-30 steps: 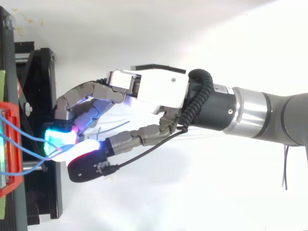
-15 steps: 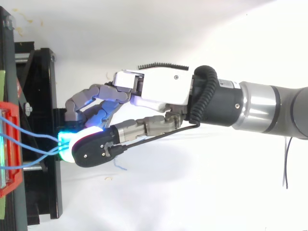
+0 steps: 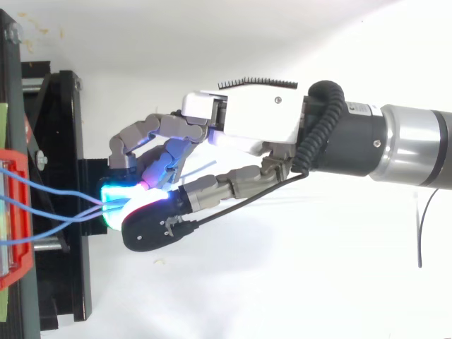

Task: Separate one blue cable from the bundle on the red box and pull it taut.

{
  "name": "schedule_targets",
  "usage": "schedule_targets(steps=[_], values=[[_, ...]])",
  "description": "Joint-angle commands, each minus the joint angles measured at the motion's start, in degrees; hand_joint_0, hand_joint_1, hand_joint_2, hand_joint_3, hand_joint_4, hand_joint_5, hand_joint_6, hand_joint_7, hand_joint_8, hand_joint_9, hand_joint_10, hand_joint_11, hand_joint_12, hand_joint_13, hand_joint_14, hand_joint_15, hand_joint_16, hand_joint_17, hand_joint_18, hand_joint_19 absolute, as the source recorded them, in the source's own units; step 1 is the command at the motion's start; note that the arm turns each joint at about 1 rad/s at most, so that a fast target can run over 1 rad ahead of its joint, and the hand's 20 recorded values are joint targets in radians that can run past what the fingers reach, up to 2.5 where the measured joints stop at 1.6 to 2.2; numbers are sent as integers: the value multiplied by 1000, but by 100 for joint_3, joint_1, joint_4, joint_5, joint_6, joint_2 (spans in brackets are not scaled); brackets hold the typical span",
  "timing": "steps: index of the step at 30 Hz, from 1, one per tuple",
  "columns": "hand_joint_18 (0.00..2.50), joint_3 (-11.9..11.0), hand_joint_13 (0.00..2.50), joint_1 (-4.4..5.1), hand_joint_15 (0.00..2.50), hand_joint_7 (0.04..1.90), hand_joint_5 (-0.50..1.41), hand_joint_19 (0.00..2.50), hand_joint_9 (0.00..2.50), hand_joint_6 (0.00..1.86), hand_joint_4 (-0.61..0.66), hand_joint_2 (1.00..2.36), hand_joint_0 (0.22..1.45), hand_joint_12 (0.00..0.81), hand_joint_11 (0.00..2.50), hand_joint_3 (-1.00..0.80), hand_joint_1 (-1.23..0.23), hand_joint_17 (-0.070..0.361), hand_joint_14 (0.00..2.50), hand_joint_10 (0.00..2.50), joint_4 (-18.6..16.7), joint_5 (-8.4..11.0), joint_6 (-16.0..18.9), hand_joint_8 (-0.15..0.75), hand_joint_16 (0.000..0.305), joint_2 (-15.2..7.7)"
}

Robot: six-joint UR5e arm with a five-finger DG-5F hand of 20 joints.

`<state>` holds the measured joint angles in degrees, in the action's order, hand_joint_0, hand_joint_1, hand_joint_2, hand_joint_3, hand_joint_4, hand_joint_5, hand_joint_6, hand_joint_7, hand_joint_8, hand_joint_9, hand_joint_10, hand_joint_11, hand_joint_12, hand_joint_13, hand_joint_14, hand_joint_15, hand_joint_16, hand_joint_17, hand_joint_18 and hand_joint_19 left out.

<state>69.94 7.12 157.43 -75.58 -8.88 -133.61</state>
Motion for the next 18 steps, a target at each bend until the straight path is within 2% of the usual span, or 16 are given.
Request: schedule_targets(steps=[1,3,8,10,13,15,16,18], values=[[772,-7,739,-44,475,1050,-170,697,925,823,172,1016,608,384,834,-207,-697,111,13,18,51,-89,9,357,49,10],[834,2,771,-53,489,998,-170,668,957,869,167,1017,607,403,894,-110,-730,118,12,16,68,-124,1,371,52,36],[831,2,770,-79,502,996,-173,675,936,876,69,1019,626,393,941,-77,-782,114,13,18,235,-203,-26,355,51,159],[821,-7,758,-88,505,958,-181,681,911,880,63,1019,637,384,939,-98,-820,111,14,18,349,-212,-35,346,49,221],[806,2,748,-97,512,985,-189,689,894,881,146,1016,640,374,946,-249,-876,108,16,18,472,-220,-35,335,48,265],[811,2,757,-97,510,1009,-178,691,926,870,172,1002,562,380,912,-472,-724,110,15,19,560,-238,-35,346,49,282],[814,2,762,-105,507,1005,-176,687,934,868,174,1001,550,385,899,-487,-672,112,14,16,639,-273,-17,348,50,282],[805,-7,767,-114,502,1030,-161,699,965,843,172,1000,544,392,873,-500,-468,114,13,19,648,-291,-17,365,51,282]])
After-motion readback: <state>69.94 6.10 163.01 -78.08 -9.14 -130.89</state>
